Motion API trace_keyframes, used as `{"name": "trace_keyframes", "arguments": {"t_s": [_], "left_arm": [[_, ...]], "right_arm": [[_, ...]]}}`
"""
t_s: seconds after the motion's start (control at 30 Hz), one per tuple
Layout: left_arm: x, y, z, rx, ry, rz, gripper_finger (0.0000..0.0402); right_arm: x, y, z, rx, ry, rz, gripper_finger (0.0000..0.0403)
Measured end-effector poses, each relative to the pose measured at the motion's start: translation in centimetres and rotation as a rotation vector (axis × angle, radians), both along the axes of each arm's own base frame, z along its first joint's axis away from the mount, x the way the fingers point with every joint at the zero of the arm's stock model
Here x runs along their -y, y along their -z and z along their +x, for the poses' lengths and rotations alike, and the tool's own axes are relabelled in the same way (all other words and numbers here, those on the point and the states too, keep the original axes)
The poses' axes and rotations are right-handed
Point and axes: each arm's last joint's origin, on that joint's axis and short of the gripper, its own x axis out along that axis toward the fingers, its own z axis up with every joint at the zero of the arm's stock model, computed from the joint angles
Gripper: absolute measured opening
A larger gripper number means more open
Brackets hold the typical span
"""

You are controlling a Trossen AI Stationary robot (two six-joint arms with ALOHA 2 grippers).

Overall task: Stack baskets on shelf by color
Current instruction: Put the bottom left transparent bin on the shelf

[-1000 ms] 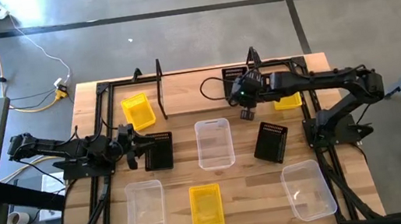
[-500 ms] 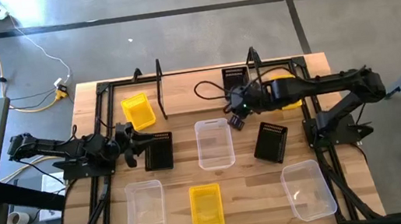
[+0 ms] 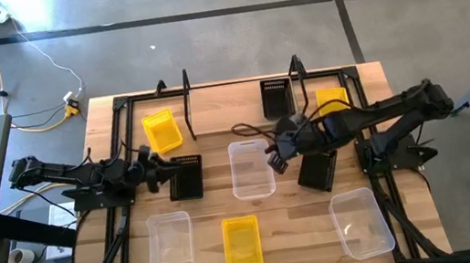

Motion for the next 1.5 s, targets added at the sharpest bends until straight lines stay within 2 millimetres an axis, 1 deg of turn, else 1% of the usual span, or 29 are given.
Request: {"name": "trace_keyframes", "arguments": {"t_s": [0.07, 0.13, 0.23, 0.37, 0.53, 0.8, 0.9, 1.0, 1.1, 1.23, 1.37, 1.5], "left_arm": [[0.1, -0.3, 0.1, 0.041, 0.036, -0.045, 0.018], [0.3, -0.9, 0.1, 0.098, 0.097, -0.052, 0.0189], [0.4, -2.1, 0.1, 0.158, 0.147, -0.042, 0.0192], [0.5, -5.0, -0.2, 0.236, 0.194, 0.016, 0.0183], [0.7, -9.3, -0.6, 0.305, 0.263, 0.099, 0.017], [0.9, -15.4, 0.1, 0.194, 0.32, 0.189, 0.0166], [1.0, -17.2, 0.6, 0.101, 0.35, 0.197, 0.0165], [1.1, -18.6, 0.8, -0.038, 0.4, 0.176, 0.0165], [1.4, -19.4, 1.3, -0.179, 0.459, 0.132, 0.0165], [2.2, -19.8, 2.2, -0.299, 0.523, 0.079, 0.0165], [3.6, -19.2, 3.1, -0.386, 0.601, 0.038, 0.0165], [5.7, -18.2, 4.1, -0.475, 0.685, 0.019, 0.0165]], "right_arm": [[-0.5, 0.0, -0.1, 0.003, 0.009, 0.004, 0.0067], [-0.8, 0.1, -0.3, -0.001, 0.013, 0.009, 0.0067], [-1.2, 0.1, -0.5, -0.012, 0.002, 0.008, 0.0067], [-1.3, 0.2, -0.6, -0.029, -0.003, 0.004, 0.0067], [-1.3, 0.3, -0.7, -0.04, -0.004, 0.004, 0.0067], [-1.2, 0.6, -1.3, -0.117, -0.011, -0.012, 0.0067], [-1.1, 0.8, -1.6, -0.153, -0.018, -0.01, 0.0067], [-1.1, 0.9, -1.9, -0.188, -0.02, -0.014, 0.0067], [-1.0, 1.0, -2.1, -0.218, -0.02, -0.02, 0.0067], [-1.0, 1.1, -2.4, -0.249, -0.026, -0.012, 0.0067], [-1.0, 1.2, -2.5, -0.268, -0.027, -0.013, 0.0067], [-0.9, 1.3, -2.7, -0.296, -0.043, -0.027, 0.0067]]}}
